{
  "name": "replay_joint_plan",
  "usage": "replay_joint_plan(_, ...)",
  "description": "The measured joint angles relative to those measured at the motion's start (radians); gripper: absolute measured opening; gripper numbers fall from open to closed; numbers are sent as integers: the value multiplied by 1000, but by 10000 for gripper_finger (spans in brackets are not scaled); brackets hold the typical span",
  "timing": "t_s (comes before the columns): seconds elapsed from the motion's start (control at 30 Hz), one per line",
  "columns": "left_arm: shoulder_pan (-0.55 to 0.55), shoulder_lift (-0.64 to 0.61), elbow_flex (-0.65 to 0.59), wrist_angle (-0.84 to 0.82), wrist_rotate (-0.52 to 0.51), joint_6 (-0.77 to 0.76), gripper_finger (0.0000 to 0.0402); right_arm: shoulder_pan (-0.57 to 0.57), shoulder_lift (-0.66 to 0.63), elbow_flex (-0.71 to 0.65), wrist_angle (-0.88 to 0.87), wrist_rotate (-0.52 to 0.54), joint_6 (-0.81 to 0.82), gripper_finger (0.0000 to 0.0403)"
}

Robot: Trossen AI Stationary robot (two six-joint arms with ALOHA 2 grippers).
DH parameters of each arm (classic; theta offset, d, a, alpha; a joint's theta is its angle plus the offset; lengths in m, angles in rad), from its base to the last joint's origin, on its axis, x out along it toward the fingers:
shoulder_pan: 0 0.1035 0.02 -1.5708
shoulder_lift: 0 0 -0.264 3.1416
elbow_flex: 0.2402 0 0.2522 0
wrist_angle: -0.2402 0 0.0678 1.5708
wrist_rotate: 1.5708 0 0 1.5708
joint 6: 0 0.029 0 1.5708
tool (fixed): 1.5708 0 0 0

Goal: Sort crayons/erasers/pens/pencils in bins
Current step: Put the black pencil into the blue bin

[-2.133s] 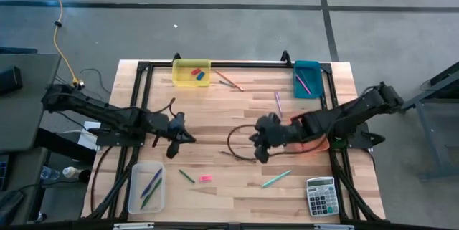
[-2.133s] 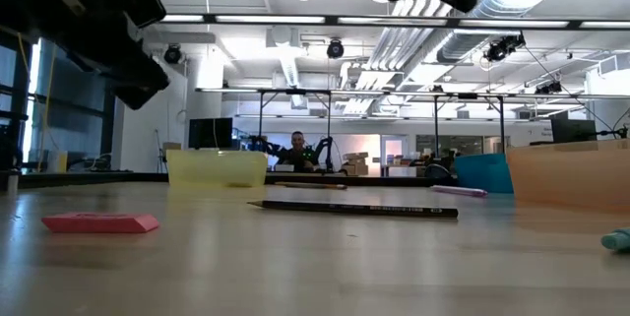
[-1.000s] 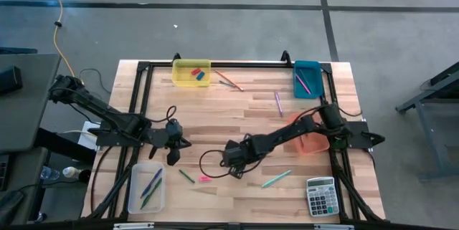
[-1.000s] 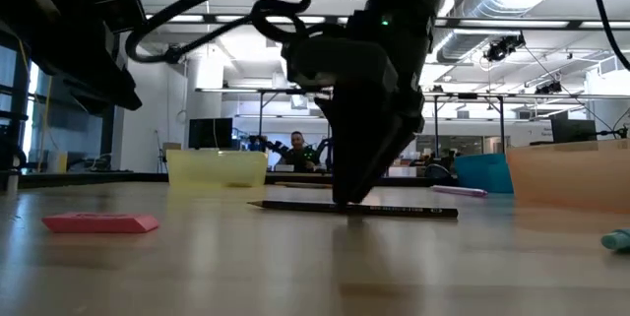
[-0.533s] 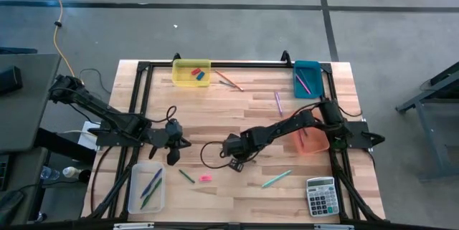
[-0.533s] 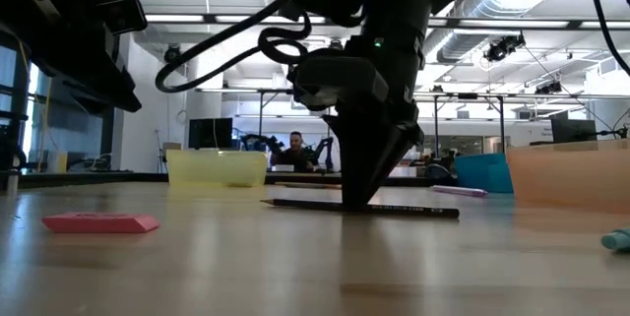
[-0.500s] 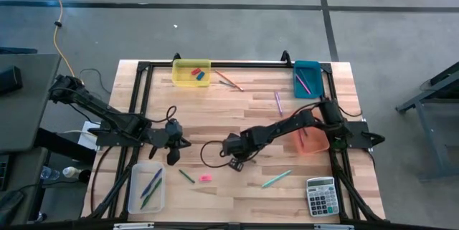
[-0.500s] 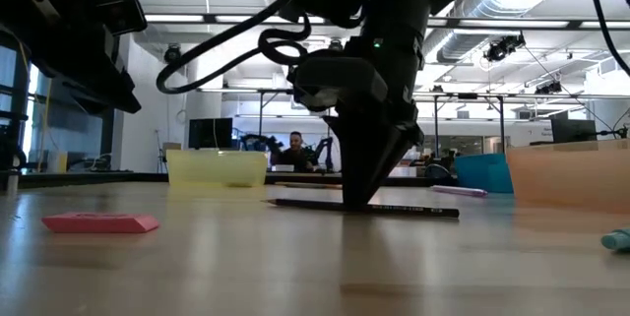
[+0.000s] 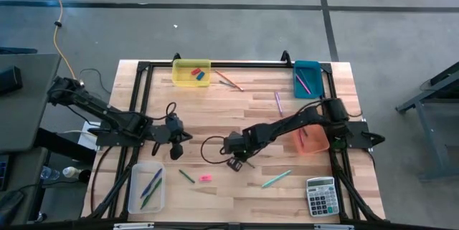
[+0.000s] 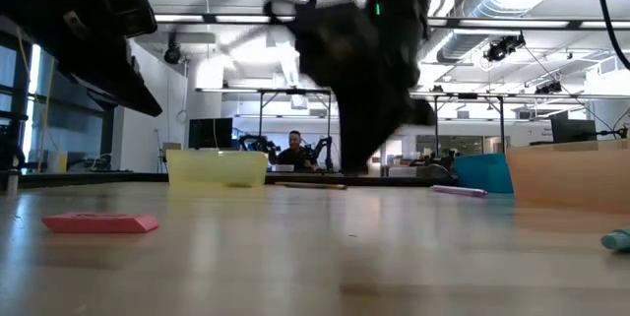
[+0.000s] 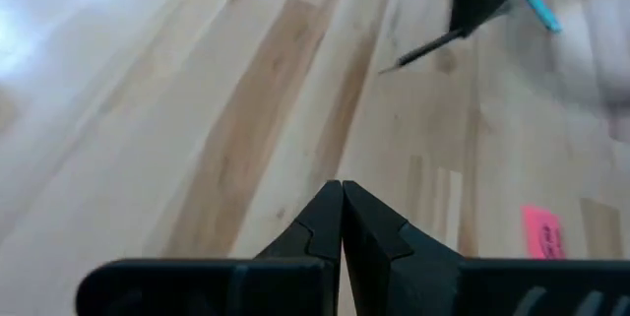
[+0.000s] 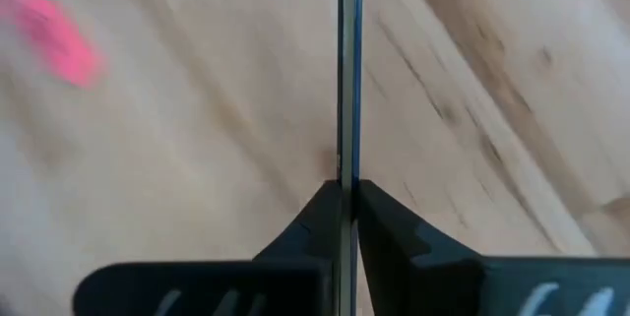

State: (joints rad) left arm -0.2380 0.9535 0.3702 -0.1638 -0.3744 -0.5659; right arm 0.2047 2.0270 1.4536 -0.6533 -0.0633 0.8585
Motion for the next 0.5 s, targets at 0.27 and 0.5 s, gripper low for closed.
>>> replay_joint_plan(0.27,99,0,0,8,0,11,0,-71,-198,3,-77,29,23,16)
replay_joint_plan(0.5,147,0,0,92,2,19,0,-280,-405,4,-387,155,-77,16)
